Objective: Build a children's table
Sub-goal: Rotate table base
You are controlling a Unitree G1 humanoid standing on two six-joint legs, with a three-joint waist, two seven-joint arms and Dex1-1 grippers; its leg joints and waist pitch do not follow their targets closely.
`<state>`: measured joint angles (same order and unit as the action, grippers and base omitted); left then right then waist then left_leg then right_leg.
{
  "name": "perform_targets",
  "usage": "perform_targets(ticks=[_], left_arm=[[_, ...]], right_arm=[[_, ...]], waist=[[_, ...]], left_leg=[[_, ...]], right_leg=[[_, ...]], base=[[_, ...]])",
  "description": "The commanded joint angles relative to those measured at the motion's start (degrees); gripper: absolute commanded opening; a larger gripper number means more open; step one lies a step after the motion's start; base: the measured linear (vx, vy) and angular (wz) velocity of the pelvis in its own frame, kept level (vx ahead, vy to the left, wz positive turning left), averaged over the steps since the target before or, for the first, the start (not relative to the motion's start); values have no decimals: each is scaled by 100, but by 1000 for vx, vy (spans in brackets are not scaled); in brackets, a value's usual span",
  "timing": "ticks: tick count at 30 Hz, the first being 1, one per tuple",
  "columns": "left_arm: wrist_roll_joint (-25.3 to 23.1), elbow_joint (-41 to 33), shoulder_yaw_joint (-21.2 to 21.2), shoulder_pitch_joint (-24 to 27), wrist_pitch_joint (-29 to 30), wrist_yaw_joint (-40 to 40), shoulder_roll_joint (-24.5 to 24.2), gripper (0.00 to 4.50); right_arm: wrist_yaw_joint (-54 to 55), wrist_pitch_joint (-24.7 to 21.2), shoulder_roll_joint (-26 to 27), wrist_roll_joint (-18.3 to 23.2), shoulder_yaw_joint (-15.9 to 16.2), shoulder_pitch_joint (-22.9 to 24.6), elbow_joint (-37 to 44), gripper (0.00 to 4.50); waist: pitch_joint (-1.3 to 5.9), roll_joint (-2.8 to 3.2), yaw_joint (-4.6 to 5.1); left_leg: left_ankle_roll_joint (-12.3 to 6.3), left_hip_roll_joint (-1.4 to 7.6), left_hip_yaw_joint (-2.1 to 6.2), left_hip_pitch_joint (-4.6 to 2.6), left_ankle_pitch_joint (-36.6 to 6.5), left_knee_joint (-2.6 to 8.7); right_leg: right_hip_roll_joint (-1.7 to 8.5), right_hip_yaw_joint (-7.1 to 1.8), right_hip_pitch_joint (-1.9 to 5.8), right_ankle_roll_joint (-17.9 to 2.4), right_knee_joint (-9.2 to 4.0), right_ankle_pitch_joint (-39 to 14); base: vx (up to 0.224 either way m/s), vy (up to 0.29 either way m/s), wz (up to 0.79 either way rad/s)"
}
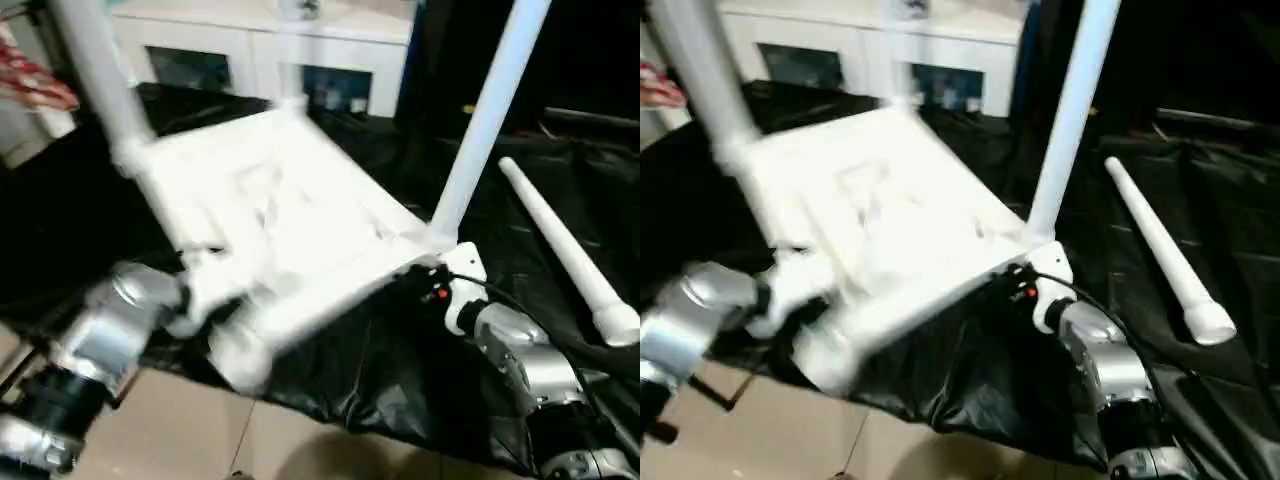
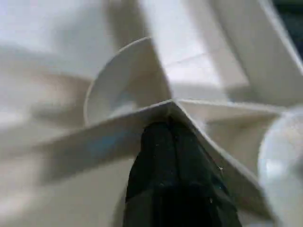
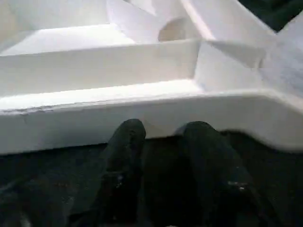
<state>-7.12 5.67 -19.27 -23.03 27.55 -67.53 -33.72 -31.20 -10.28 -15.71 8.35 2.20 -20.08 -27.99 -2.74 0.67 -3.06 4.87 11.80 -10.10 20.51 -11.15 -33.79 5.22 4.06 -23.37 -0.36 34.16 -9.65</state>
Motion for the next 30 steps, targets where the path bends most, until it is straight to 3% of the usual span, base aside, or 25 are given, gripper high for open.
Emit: perform_targets(ticks=[1,6,10,13,15,16,17,18,19,20,22,25,27,30], left_arm=[[112,-117,-248,10,-58,-158,126,0],[-19,194,-469,-255,-198,244,695,0],[-349,1449,-349,-921,-724,1536,1539,0],[-517,2233,-265,-1337,-1077,2282,1887,0],[-596,2689,-234,-1558,-1317,2697,2037,0],[-628,2902,-225,-1655,-1451,2887,2098,0],[-641,3013,-222,-1703,-1524,2981,2127,0],[-644,3480,-147,-1882,-1771,3365,2283,0],[-644,3480,-147,-1882,-1771,3365,2283,0],[-617,3695,-71,-1970,-1956,3564,2377,0],[-413,3564,82,-1939,-2208,3475,2436,0],[5,2956,365,-1707,-2212,3166,2476,0],[409,2318,668,-1412,-2210,3076,2510,0],[749,1846,1093,-1182,-1954,3414,2570,40]], right_arm=[[-17,126,20,-35,41,-124,-87,114],[-5,232,54,-117,27,-226,-270,79],[35,270,12,-158,9,-266,-319,50],[99,311,-46,-164,-37,-270,-294,22],[156,297,-96,-150,-101,-254,-209,11],[174,293,-117,-147,-135,-246,-168,4],[180,293,-126,-147,-153,-242,-149,4],[157,239,-185,-126,-218,-183,47,4],[157,239,-185,-126,-218,-183,47,4],[297,153,-225,-119,-328,-131,253,4],[758,3,-284,-217,-508,-80,513,4],[1088,-418,-312,-145,-738,-69,708,4],[1085,-524,-368,84,-966,-24,895,19],[1219,-660,-462,-16,-1052,-27,1006,40]], waist=[[366,-19,-18],[344,-39,-19],[344,-64,-37],[351,-93,-57],[365,-117,-48],[353,-114,-40],[387,-92,-69],[392,-110,-72],[390,-110,-75],[398,-71,-71],[411,-83,-76],[444,-122,-100],[440,-142,-117],[421,-142,-105]], left_leg=[[-226,76,-8,12,-759,403],[-236,78,-23,6,-945,405],[-214,65,-37,-44,-1145,387],[-214,47,-18,4,-1118,388],[-231,51,5,55,-984,390],[-262,25,-6,66,-982,379],[-271,31,-21,6,-948,348],[-315,30,-10,46,-791,346],[-347,28,-8,54,-758,348],[-388,35,2,69,-705,341],[-429,44,7,63,-564,332],[-547,59,-12,53,-226,301],[-668,76,-24,62,-256,292],[-732,75,-45,58,-393,288]], right_leg=[[249,-232,319,-1405,-281,-671],[243,-237,311,-1329,-339,-1113],[233,-240,285,-1203,-399,-1416],[235,-221,317,-991,-435,-1659],[248,-208,352,-943,-407,-1617],[213,-198,332,-881,-441,-1684],[226,-213,308,-910,-439,-1572],[219,-218,343,-999,-388,-1214],[210,-210,344,-1005,-386,-1139],[222,-199,354,-1037,-372,-1059],[229,-202,360,-1107,-357,-836],[222,-220,365,-1449,-246,-134],[246,-225,373,-1579,-220,-10],[227,-212,342,-1551,-250,-290]], base=[[0,0,0],[0,0,0],[0,0,0],[0,0,0],[0,0,0],[0,0,0],[0,0,0],[0,0,0],[0,0,0],[0,0,0],[0,0,0],[0,0,0],[0,0,0],[0,0,0]])
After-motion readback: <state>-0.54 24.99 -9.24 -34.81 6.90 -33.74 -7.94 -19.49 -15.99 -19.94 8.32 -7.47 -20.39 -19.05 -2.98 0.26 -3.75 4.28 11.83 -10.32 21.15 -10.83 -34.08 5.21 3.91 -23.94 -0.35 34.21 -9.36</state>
